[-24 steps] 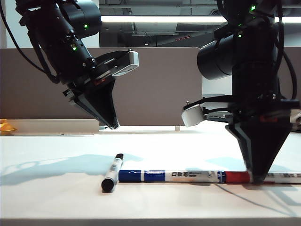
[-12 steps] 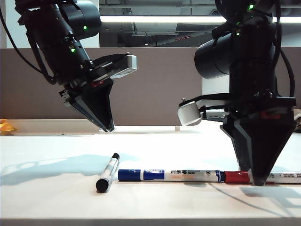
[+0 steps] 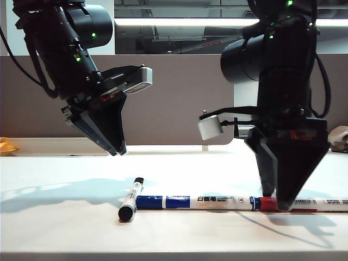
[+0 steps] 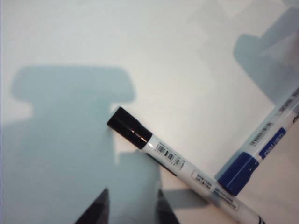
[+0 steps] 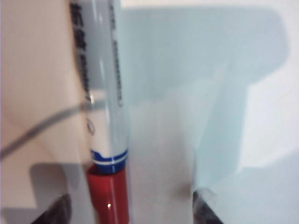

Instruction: Pick up the markers one by one and line them up horizontally in a straight line on the table.

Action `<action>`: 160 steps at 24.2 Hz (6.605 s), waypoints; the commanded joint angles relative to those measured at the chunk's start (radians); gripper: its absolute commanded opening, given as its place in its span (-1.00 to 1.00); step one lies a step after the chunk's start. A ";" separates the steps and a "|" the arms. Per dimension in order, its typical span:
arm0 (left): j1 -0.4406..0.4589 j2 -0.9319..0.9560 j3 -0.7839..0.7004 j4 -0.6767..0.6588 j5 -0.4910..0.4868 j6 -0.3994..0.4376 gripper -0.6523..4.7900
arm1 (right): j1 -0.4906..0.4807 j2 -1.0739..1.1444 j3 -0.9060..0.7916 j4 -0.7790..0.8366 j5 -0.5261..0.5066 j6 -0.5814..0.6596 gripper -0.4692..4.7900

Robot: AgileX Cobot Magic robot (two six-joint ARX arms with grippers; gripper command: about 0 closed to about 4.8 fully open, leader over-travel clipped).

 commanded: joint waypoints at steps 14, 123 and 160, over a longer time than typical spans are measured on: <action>-0.001 0.021 -0.001 -0.006 0.059 -0.164 -0.30 | 0.082 -0.216 0.185 -0.012 0.114 0.322 -0.67; -0.079 0.123 0.000 -0.225 -0.049 0.693 -0.46 | 0.071 -0.538 0.183 0.054 0.042 0.356 -0.84; -0.078 -0.529 0.000 -0.150 -0.112 0.342 -0.78 | 0.019 -0.770 0.176 0.180 -0.080 0.520 -0.85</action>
